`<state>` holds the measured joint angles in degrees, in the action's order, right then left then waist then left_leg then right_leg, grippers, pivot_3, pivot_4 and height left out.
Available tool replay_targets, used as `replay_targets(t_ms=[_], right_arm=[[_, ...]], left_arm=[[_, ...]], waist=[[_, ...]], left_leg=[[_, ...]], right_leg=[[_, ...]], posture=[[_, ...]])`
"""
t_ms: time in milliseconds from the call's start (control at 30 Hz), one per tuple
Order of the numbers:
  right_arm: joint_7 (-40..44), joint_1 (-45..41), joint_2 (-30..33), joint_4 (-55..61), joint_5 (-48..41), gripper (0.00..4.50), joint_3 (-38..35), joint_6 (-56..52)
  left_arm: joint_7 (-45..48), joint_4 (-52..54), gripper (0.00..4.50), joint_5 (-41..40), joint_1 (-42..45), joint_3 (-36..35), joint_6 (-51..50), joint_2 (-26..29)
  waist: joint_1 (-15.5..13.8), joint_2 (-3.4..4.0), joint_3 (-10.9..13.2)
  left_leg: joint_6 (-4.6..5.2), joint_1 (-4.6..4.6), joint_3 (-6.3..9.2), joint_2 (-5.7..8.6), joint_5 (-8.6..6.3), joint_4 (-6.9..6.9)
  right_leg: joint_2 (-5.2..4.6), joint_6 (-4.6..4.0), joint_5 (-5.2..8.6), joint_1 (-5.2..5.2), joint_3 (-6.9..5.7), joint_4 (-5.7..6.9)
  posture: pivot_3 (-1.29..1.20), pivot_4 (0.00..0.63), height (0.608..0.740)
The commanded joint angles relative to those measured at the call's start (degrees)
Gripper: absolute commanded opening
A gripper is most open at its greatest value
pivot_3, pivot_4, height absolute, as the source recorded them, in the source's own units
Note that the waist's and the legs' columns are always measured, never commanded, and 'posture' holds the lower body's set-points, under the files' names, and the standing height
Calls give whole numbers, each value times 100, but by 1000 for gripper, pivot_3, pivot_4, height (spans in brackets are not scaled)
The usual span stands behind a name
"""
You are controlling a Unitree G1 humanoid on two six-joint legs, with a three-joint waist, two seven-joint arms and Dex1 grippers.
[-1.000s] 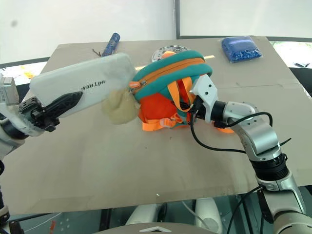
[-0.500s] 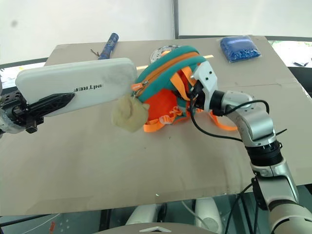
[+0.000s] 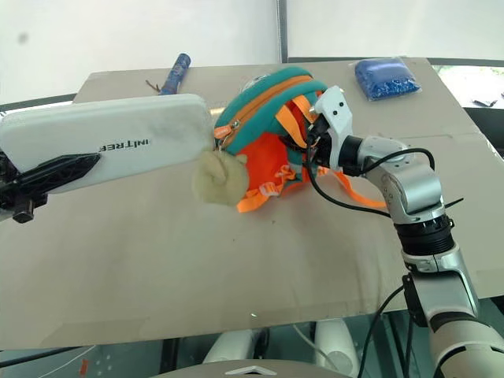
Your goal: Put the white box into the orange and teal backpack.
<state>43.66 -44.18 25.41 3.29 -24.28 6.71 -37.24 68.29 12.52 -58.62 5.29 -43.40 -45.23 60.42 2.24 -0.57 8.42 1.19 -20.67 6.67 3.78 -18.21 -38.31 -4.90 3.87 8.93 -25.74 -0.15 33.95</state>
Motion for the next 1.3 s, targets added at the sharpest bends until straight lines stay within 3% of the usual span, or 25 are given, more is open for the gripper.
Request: replay_targets(t_ms=[33,267,500,933,1133,1300], right_arm=[[85,-161,-4,13,38,19,-71,135],[518,-104,42,80,-34,19,-80,300],[580,-31,58,263,-195,19,-227,119],[198,-236,71,209,-396,19,-411,-541],[104,-500,-25,-164,-441,19,-490,-650],[94,-650,-100,-361,-473,19,-498,-656]], left_arm=[[-113,285,1074,-219,103,-302,-64,135],[-198,534,1074,843,55,264,977,-84],[-134,787,1074,1382,30,960,1897,-552],[572,871,1074,1493,-664,1156,2571,-667],[1000,458,1074,2069,-784,1038,3462,-544],[829,416,1074,2568,-672,1195,4270,-618]], waist=[[2,0,0],[12,0,0],[-5,-1,-1],[-1,-1,-1],[7,0,-1],[0,-1,-1]], left_leg=[[0,0,0,0,0,0],[0,1,-3,0,0,1],[0,1,-1,0,0,-1],[0,1,-2,-1,0,0],[0,3,-6,0,0,0],[0,1,-4,0,0,1]], right_leg=[[-1,0,0,0,0,0],[-1,0,0,0,0,0],[-3,-1,-1,2,0,0],[-4,-1,-1,1,1,0],[-2,-1,-1,1,1,1],[-4,-1,-1,1,1,-1]], posture=[[0,150,733],[0,150,733],[0,150,733],[0,150,733],[0,150,733],[0,150,733]])
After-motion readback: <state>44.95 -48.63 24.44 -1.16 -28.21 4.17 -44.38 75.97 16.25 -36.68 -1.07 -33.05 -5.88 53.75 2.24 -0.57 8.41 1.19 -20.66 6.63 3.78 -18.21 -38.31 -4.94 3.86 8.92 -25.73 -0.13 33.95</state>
